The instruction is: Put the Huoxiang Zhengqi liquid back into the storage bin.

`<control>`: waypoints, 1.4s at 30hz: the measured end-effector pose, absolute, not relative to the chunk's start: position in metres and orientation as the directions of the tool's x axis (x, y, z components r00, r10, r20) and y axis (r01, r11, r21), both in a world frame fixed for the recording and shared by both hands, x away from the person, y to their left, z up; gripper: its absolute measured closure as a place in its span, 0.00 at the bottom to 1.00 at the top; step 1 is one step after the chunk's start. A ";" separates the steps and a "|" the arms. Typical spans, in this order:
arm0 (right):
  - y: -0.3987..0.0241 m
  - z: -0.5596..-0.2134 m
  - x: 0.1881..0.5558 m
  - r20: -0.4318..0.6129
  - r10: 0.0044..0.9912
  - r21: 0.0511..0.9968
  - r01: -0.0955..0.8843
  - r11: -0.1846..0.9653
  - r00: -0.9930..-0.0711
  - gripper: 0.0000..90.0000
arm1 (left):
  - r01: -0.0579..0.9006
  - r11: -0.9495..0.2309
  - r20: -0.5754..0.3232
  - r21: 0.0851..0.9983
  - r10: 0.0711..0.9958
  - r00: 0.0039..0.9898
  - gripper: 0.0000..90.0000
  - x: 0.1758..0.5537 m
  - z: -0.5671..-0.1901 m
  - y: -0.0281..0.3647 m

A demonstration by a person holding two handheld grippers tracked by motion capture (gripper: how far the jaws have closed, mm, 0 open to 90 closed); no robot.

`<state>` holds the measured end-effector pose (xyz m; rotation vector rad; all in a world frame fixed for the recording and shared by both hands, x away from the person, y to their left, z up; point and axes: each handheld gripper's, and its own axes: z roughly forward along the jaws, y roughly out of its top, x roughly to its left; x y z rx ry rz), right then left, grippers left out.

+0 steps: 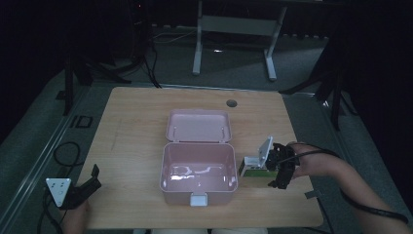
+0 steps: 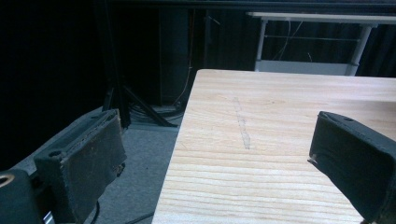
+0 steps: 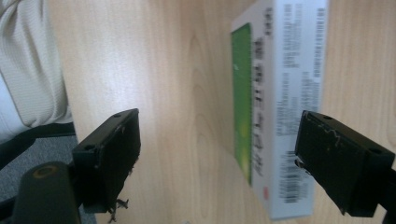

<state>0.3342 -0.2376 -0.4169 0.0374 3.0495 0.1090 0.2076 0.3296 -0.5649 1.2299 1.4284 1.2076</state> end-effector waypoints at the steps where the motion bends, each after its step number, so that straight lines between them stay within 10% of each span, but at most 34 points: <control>1: -0.238 -0.416 0.338 -0.088 0.031 0.069 0.025 0.997 -0.996 0.16 | 0.145 0.039 -0.020 0.989 0.991 -0.129 0.04 0.208 -0.565 0.330; 18: -0.236 -0.426 0.380 -0.059 0.039 0.017 0.038 0.999 -0.997 0.25 | 0.147 0.040 -0.023 0.988 0.993 -0.119 0.04 0.208 -0.565 0.330; 42: -0.227 -0.456 0.390 -0.015 -0.025 -0.022 -0.025 0.999 -1.000 0.67 | 0.149 0.042 -0.025 0.988 0.993 -0.114 0.04 0.208 -0.565 0.331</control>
